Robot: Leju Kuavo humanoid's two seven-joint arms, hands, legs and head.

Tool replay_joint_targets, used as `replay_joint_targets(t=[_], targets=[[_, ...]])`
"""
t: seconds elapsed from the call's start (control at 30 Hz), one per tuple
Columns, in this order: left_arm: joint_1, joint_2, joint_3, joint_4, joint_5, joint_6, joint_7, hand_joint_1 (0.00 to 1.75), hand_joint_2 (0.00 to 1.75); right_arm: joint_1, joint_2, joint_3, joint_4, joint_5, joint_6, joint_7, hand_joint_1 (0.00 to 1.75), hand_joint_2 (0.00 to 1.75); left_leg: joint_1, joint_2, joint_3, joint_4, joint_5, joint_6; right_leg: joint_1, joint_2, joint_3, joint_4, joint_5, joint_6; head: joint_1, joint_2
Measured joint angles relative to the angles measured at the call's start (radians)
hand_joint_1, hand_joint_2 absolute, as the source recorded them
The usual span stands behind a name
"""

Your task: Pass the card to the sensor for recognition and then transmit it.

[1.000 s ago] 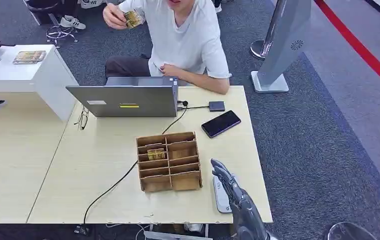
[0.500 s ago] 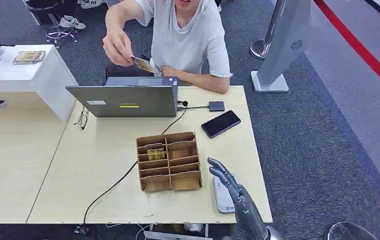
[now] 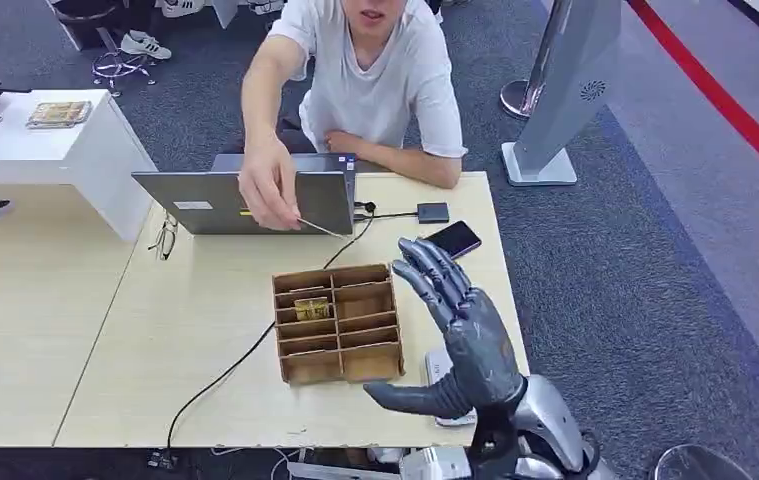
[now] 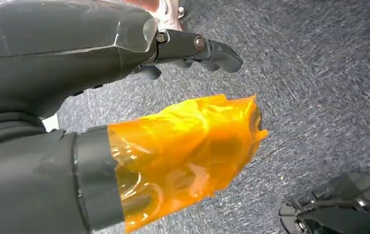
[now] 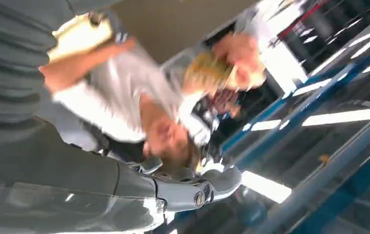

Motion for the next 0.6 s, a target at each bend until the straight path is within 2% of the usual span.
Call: replay_joint_targets(t=[0.43, 0.6], targets=[[-0.007, 0.000, -0.024, 0.000, -0.015, -0.010, 0.005, 0.00, 0.00, -0.122, 0.032, -0.045, 0.120, 0.287, 0.001, 0.179, 0.00, 1.75, 0.000, 0.000, 0.000, 0.000, 0.000, 0.000, 0.000, 0.000, 0.000, 0.000, 0.000, 0.000, 0.000, 0.000], [-0.010, 0.000, -0.032, 0.000, -0.021, -0.011, 0.010, 0.00, 0.00, -0.144, 0.036, -0.053, 0.150, 0.366, 0.001, 0.223, 0.00, 1.75, 0.000, 0.000, 0.000, 0.000, 0.000, 0.000, 0.000, 0.000, 0.000, 0.000, 0.000, 0.000, 0.000, 0.000]])
